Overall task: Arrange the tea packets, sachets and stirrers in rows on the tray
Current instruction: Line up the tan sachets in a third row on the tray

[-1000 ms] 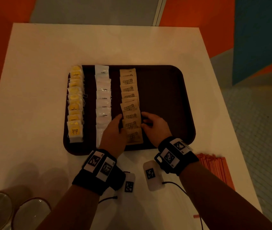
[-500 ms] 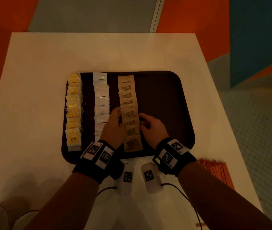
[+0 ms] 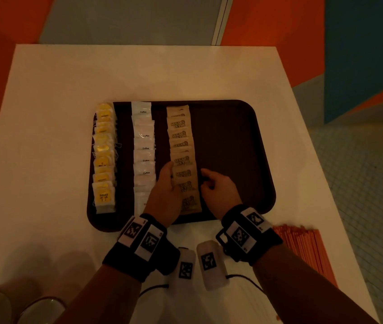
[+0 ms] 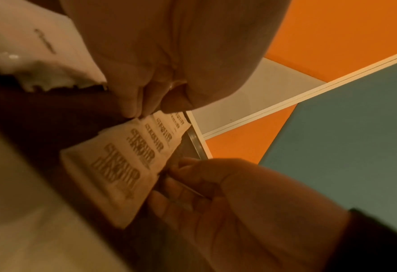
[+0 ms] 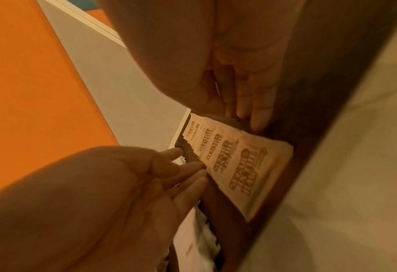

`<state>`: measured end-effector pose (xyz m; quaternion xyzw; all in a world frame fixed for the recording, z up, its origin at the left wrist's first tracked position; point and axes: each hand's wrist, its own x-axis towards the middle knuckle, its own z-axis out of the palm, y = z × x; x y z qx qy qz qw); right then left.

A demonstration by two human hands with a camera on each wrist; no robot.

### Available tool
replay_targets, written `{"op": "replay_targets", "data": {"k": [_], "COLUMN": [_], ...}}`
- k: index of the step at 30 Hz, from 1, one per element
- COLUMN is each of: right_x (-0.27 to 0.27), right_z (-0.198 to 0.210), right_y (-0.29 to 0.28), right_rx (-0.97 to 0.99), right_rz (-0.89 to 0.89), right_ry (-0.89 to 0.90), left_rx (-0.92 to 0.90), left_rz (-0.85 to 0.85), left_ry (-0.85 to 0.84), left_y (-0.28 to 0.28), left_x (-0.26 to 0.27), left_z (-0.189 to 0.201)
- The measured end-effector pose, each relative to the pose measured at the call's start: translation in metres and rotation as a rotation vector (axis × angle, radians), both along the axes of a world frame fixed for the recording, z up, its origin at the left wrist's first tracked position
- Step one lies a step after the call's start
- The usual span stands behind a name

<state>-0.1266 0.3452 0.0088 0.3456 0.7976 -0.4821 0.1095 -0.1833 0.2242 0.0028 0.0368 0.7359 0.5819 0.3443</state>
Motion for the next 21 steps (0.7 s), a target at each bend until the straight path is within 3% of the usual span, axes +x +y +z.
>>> {"op": "replay_targets", "data": {"k": [6,14,21], "right_x": [0.018,0.039,0.085], "right_z": [0.002,-0.009,0.015], "right_y": [-0.012,-0.007,-0.008], "right_rx": [-0.055,-0.195,-0.203], "right_rz": [-0.018,-0.115,-0.238], "right_ry": [0.017,0.02,0.119], "left_rx": [-0.008,-0.076,-0.09], "left_rz": [0.007,-0.128,-0.214], "left_ry": [-0.007,-0.009,0.112], "left_y": [-0.002,-0.018,-0.054], "left_x": [0.005,0.022,0.048], "left_z": [0.006,0.028,0.058]}}
